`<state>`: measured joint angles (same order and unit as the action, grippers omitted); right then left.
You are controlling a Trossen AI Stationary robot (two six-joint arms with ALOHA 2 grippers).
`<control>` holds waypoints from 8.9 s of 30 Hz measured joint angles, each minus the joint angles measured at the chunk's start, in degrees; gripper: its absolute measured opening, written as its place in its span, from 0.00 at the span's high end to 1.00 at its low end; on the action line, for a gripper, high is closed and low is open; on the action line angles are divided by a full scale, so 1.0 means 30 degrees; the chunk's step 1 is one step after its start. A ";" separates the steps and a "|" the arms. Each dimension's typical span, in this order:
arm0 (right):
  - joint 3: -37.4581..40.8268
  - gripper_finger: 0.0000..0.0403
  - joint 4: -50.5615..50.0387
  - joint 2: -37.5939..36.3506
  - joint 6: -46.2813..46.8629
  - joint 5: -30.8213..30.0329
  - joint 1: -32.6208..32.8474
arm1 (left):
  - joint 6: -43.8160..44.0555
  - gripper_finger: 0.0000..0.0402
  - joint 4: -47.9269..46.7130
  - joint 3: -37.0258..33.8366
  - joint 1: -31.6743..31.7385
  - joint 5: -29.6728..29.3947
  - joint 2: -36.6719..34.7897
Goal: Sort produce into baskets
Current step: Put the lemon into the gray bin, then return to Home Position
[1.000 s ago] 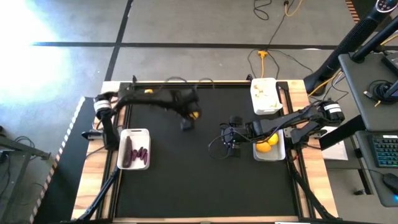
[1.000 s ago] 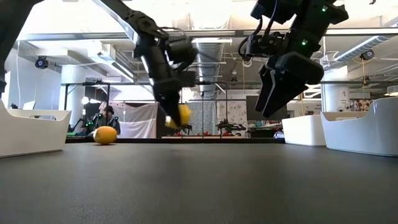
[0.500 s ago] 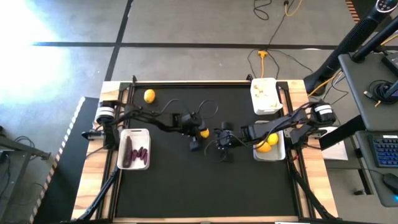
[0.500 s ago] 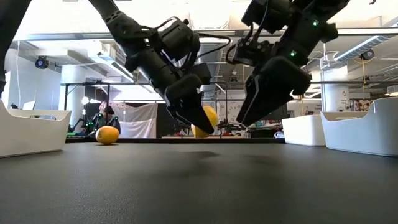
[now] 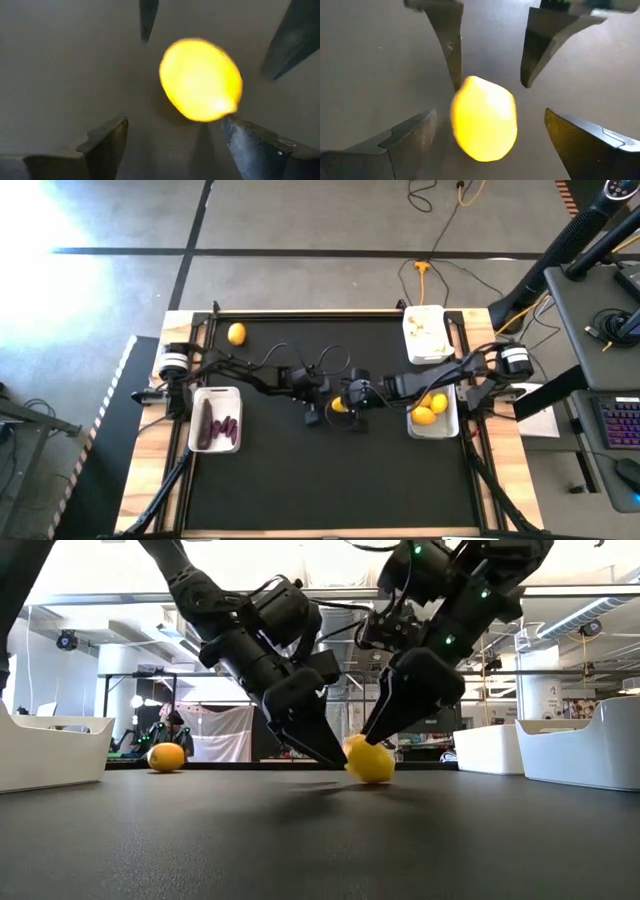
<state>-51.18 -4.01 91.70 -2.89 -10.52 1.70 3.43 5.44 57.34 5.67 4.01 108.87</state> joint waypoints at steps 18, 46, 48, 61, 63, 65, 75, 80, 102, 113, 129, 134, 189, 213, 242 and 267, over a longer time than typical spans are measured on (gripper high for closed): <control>-0.0514 0.26 0.4223 0.4135 -0.0539 0.2175 -0.0955 | 0.3712 0.24 0.9098 -0.9379 -0.2468 -0.4114 -0.5716; -0.3023 0.48 -2.2457 -0.4761 1.6057 -0.2106 0.2338 | 0.3114 0.24 1.8490 -1.3600 -0.8217 -1.0725 -0.5719; -0.1873 0.48 -2.2672 -0.5508 1.7128 -0.2033 0.2309 | 0.3093 0.24 1.8411 -1.3694 -0.8196 -1.0138 -0.6027; 0.1999 0.43 -2.2907 -0.6779 1.8470 -0.1587 0.1172 | 0.5456 0.24 0.7144 -1.3310 -0.5193 -0.9597 -1.4342; 0.2030 0.40 -2.3014 -0.6656 1.8076 -0.1337 0.1172 | 0.6121 0.24 0.3545 -1.2582 -0.4077 -0.9638 -1.5555; 0.1926 0.35 -2.3472 -0.6630 1.7673 -0.1208 0.1172 | 0.6475 0.24 -0.0179 -1.1271 -0.2874 -0.9786 -1.6203; -0.1285 0.07 -2.5800 -0.7037 1.6836 -0.1744 0.1641 | 0.6972 0.24 -1.1773 -0.3731 0.5731 -1.0104 -1.4197; -0.2340 0.05 -2.5115 -0.7140 1.6210 -0.3007 0.3216 | 0.6663 0.24 -1.3038 -0.2537 1.0628 -0.8505 -1.1860; -0.2237 0.05 -2.3239 -0.7169 1.6095 -0.4517 0.6484 | 0.5904 0.24 -1.7729 0.2533 1.6837 -0.6293 -0.3075; -0.2229 0.05 -2.2406 -0.7162 1.5571 -0.4517 0.6607 | 0.6189 0.29 -1.7659 0.2016 1.6895 -0.6142 -0.2207; -0.1646 0.05 -1.4055 -0.7154 0.8104 -0.5579 0.6557 | 0.4852 0.43 -1.2275 0.1302 0.7856 -0.3788 -0.3549; 0.0268 0.05 -0.9247 -0.7147 0.6075 -0.5522 0.6557 | 0.4530 0.43 -0.8322 0.1117 0.2683 -0.3493 -0.3337; -0.6188 0.44 -0.8293 0.4034 0.7192 -0.1107 0.2026 | 0.4544 0.20 -0.3927 -1.0092 -0.6465 -0.6200 -1.9668; 0.0936 0.38 -2.3197 -0.6864 2.3219 -0.0212 0.2937 | -0.0271 0.20 -0.0653 -1.2909 -0.6754 -0.5276 -2.5247; -0.5082 0.18 -1.8935 -0.8207 1.1195 -0.1628 0.1792 | 0.1363 0.20 -0.0747 -1.4658 -0.6674 -0.5151 -3.2600; 0.5661 0.98 -0.0826 -1.9146 0.2706 0.4379 0.1304 | -0.1301 0.20 -0.3497 -1.4665 -0.6703 -0.3985 -3.5308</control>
<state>-34.19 -6.49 34.26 5.22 2.61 5.61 -0.47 -5.05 13.34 -14.44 -7.94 2.95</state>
